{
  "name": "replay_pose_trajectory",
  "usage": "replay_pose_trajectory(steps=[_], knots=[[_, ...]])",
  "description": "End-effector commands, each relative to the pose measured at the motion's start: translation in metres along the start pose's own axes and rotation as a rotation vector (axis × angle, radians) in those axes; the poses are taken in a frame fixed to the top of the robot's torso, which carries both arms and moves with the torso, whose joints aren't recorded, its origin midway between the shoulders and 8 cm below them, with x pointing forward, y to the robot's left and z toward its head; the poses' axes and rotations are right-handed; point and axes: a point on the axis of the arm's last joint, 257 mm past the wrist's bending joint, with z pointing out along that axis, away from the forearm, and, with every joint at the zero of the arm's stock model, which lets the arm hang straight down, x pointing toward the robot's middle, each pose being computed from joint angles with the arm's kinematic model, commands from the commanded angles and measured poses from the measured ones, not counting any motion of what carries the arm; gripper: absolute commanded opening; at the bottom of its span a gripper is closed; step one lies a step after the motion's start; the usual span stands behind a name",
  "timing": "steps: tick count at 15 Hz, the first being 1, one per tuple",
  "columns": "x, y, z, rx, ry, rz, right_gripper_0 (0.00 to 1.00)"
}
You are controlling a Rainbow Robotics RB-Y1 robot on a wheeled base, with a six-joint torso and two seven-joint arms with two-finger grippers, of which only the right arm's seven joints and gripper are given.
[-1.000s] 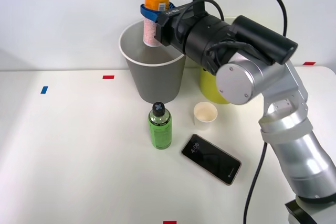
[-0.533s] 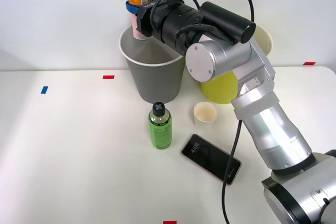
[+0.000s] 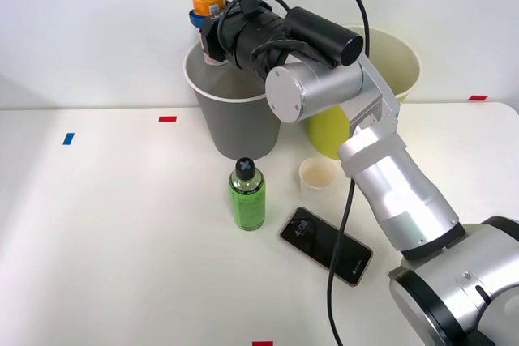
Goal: Put cans in the gray bin, plastic bottles in the light green bin
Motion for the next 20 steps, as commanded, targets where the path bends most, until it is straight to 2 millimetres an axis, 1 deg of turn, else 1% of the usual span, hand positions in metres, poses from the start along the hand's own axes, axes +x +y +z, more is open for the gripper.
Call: replay_pose_trajectory(steps=[1,2,3,4,6,8,10,12,13,15,16,17,18,19,20], knots=[[-0.005,-0.005,0.003,0.015,-0.012,-0.029,0.00],[-0.005,-0.007,0.003,0.019,-0.010,-0.034,0.32],[-0.005,-0.008,0.003,0.021,-0.011,-0.038,0.90],[-0.005,-0.009,0.003,0.022,-0.011,-0.039,1.00],[-0.005,-0.006,0.003,0.020,-0.013,-0.045,1.00],[-0.008,-0.010,0.000,0.020,-0.019,-0.091,1.00],[-0.008,-0.011,-0.014,0.008,-0.029,-0.147,1.00],[-0.011,-0.008,-0.038,-0.015,-0.055,-0.206,1.00],[-0.016,-0.007,-0.056,-0.023,-0.079,-0.221,1.00],[-0.017,-0.001,-0.086,-0.046,-0.106,-0.227,1.00],[-0.017,0.003,-0.100,-0.066,-0.115,-0.201,1.00],[-0.013,0.008,-0.118,-0.091,-0.115,-0.169,1.00],[-0.008,0.009,-0.133,-0.102,-0.111,-0.168,1.00],[-0.003,0.010,-0.145,-0.105,-0.107,-0.172,1.00],[0.005,0.013,-0.165,-0.109,-0.101,-0.176,1.00]])
